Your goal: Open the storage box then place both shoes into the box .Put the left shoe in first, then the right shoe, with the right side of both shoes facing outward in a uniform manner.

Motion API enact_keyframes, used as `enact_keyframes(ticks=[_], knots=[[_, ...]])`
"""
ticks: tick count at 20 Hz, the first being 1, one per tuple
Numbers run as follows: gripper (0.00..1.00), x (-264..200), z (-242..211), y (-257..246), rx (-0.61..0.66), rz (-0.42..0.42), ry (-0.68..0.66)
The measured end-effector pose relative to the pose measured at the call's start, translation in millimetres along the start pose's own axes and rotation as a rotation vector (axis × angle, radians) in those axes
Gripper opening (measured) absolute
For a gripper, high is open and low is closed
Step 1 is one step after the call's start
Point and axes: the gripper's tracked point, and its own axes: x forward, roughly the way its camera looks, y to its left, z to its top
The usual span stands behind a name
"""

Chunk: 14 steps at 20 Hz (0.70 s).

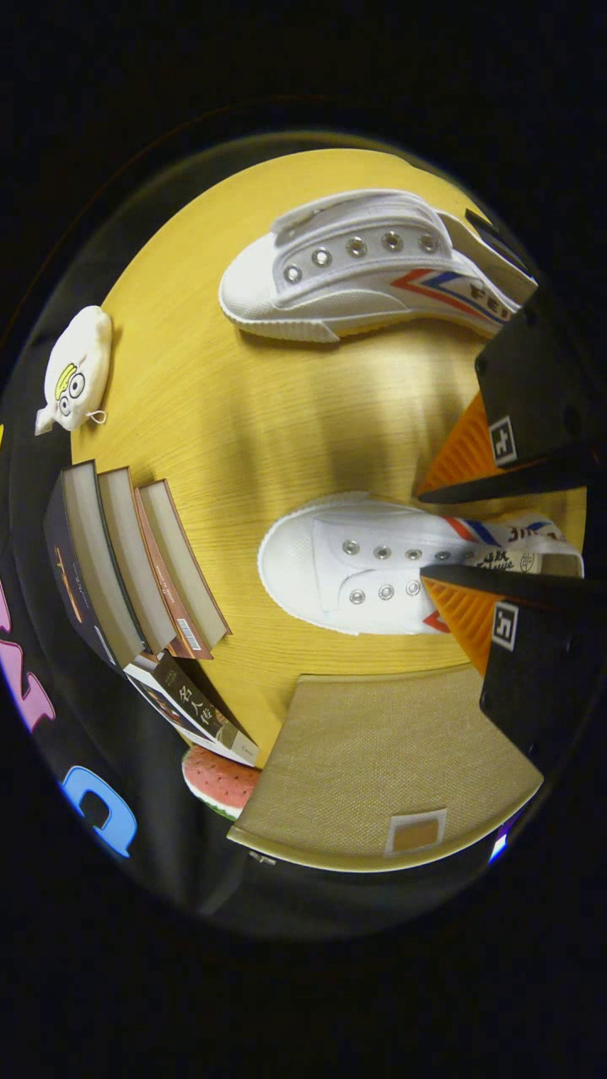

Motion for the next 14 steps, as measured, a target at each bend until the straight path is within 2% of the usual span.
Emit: enact_keyframes(ticks=[1, 3, 6, 9, 11, 14], knots=[[0.36, 0.1, 0.3, 0.2, 0.03, 0.005, 0.012], [0.33, 2.0, -0.2, -1.6, 0.085, 0.023, 0.026], [0.12, 0.4, 0.6, -3.1, 0.135, 0.075, 0.034], [0.05, -3.7, -1.0, -1.8, 0.16, 0.072, 0.051], [0.06, -8.8, 1.0, 0.9, 0.208, 0.078, 0.053], [0.05, -32.8, 8.2, 0.1, 0.196, 0.074, -0.003]])
